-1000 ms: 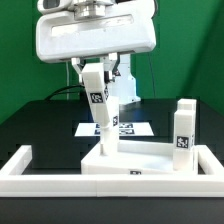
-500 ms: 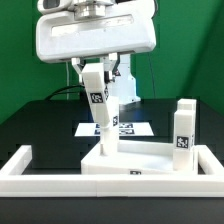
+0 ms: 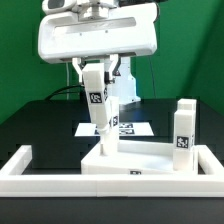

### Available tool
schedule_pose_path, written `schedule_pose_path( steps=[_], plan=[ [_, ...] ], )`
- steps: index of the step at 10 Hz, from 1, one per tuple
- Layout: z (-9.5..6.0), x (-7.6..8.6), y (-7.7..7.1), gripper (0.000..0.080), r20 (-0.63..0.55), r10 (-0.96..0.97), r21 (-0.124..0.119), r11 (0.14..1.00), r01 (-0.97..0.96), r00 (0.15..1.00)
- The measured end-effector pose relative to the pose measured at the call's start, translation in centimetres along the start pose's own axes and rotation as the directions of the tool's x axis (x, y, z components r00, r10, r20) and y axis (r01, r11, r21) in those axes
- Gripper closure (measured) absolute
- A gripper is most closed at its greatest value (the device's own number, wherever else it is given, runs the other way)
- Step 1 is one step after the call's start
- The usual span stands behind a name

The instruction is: Assemble desk

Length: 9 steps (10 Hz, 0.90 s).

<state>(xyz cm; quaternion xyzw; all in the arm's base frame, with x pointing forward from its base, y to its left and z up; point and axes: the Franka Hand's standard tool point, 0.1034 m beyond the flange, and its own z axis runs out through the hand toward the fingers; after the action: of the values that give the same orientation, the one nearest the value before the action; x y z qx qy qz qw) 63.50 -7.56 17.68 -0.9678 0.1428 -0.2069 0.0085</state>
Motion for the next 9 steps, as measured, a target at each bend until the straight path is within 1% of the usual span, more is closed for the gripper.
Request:
schedule_pose_path(
  steps=[1, 2, 4, 5, 7, 8, 9],
  plan=[
    [0.2, 0.2, 0.3, 0.0509, -0.057, -0.006, -0.019, 1.000, 0.005, 0.998],
    [0.5, -0.2, 0.3, 0.0509, -0.075, -0.008, -0.027, 1.000, 0.006, 0.997],
    [0.6, -1.0, 0.1, 0.0509, -0.121, -0.003, -0.039, 0.999, -0.002, 0.993],
    [0.8, -1.7, -0.1, 0.0509, -0.098, 0.012, -0.034, 0.999, -0.016, 0.995],
    [0.8, -1.6, 0.0, 0.0509, -0.099, 0.011, -0.035, 0.999, -0.015, 0.995],
    [0.9, -1.6, -0.2, 0.0509, -0.112, 0.021, -0.035, 0.999, -0.025, 0.994],
    [1.0, -1.9, -0.9, 0.0509, -0.181, 0.031, -0.043, 0.998, -0.040, 0.983]
  ],
)
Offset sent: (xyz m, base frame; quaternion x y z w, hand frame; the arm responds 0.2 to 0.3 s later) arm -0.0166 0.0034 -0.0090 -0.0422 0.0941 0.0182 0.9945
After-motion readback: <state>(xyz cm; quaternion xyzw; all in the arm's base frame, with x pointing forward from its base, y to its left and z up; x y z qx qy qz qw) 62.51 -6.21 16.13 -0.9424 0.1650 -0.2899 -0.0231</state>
